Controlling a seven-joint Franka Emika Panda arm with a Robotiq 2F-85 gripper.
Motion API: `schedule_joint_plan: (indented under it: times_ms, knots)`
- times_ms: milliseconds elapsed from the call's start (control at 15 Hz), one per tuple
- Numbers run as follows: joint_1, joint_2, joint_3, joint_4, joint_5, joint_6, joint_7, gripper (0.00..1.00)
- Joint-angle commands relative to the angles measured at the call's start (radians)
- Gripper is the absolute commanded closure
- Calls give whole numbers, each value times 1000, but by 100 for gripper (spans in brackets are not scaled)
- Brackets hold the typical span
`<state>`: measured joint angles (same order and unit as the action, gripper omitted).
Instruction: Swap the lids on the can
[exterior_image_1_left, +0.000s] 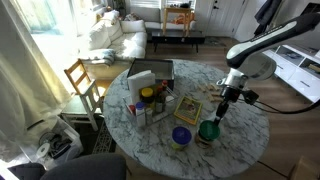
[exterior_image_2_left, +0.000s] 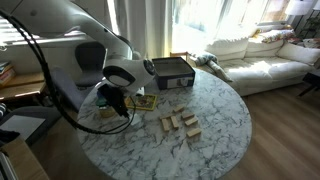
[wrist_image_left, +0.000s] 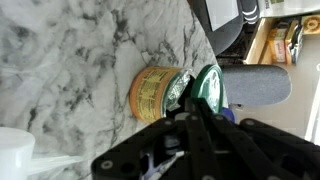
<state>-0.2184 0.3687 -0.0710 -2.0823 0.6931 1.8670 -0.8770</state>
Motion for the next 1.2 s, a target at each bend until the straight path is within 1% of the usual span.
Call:
schedule_joint_plan:
  times_ms: [0, 267, 933, 1000, 1067, 1133]
  knots:
    - [10, 16, 2, -10, -19, 45, 5, 99]
    - [14, 33, 6, -7, -13, 78, 12, 99]
    - [17, 48, 15, -6, -21, 98, 24, 99]
    - [18, 48, 14, -7, -23, 101, 27, 95]
    - [18, 47, 13, -7, -24, 103, 28, 87]
    - [17, 46, 12, -7, -25, 105, 29, 69]
